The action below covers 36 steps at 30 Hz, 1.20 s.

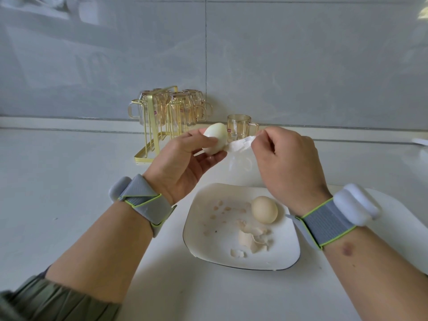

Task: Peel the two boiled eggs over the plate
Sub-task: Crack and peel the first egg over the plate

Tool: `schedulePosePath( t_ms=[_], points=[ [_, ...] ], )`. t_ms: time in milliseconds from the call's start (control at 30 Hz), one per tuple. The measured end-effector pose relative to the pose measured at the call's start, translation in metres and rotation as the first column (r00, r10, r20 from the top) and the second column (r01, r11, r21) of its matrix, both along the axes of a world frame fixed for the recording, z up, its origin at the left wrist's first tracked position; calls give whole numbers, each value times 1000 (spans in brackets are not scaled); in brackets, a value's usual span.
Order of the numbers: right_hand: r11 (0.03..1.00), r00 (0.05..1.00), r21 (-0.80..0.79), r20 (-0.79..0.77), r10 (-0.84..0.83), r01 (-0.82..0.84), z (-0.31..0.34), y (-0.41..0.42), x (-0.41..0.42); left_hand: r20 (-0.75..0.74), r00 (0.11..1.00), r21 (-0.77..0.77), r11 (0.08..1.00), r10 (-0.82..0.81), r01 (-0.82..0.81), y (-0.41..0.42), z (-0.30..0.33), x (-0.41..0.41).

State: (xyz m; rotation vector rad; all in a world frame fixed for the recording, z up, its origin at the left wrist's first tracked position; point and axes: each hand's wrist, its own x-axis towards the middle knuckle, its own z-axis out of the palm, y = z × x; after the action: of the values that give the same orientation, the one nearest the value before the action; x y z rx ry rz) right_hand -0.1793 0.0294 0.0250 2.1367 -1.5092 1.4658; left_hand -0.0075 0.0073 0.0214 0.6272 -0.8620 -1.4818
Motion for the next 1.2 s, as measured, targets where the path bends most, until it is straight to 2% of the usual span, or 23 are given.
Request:
schedulePosePath(
  t_ms=[367, 667, 967, 1200],
  points=[
    [999, 997, -37, 82, -10, 13, 2, 0, -1, -96, 995, 57, 998, 35, -30, 3, 4, 3],
    [996, 989, -87, 144, 38, -25, 3, 1, -2, -79, 996, 70, 997, 50, -45, -1, 2, 7],
    [969, 966, -51, 84, 246, -242, 0, 6, 2, -75, 997, 61, 998, 35, -30, -4, -1, 10],
    [961, 956, -37, 102, 275, -273, -3, 4, 2, -89, 996, 66, 998, 18, -12, -1, 2, 7]
  ],
)
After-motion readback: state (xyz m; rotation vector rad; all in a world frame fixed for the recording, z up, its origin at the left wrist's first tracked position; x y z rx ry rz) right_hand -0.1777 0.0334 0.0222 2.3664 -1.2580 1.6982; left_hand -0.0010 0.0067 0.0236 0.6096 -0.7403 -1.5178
